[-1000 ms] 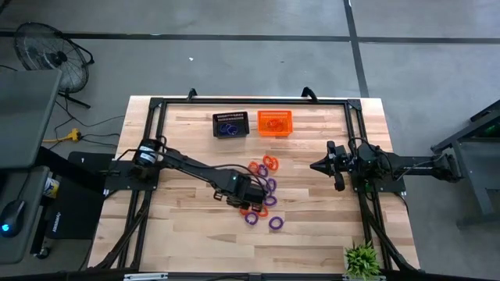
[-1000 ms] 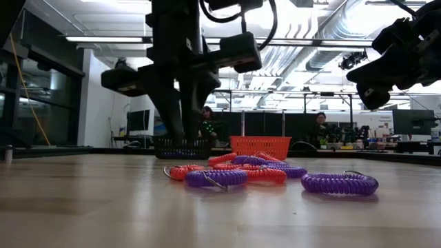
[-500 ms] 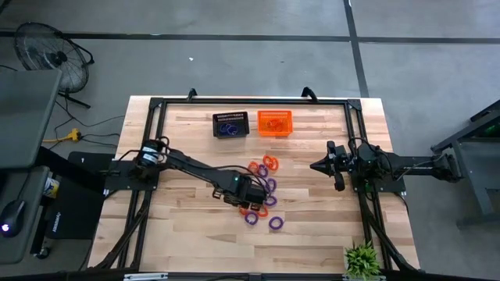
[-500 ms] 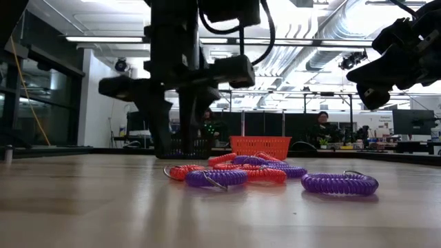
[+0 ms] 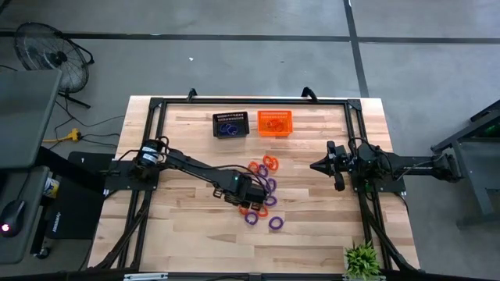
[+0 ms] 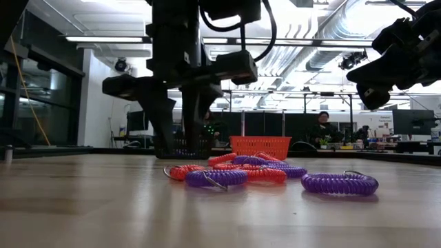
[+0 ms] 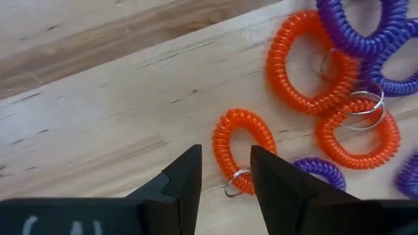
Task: Sort spring keychains
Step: Put the orange spring keychain into the orange bin
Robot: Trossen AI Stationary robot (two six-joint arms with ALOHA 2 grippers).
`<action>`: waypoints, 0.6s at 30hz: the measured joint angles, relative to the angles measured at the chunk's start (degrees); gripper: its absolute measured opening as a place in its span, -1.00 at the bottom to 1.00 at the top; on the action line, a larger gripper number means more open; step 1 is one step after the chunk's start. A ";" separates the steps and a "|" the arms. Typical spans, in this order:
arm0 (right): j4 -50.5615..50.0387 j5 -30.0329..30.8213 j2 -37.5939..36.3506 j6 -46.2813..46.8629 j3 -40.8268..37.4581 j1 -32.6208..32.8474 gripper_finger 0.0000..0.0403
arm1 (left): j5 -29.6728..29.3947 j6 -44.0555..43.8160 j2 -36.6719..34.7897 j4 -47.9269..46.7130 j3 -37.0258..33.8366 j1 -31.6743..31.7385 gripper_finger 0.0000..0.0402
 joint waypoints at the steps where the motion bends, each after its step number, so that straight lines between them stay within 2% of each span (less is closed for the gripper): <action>1: 0.00 0.02 0.00 0.00 0.00 -0.02 -0.94 | 0.14 0.06 0.60 0.45 0.08 0.18 -0.36; 18: 0.08 -0.02 -0.04 -0.01 0.00 0.00 -0.94 | 5.03 1.82 4.69 2.00 0.23 0.73 -0.36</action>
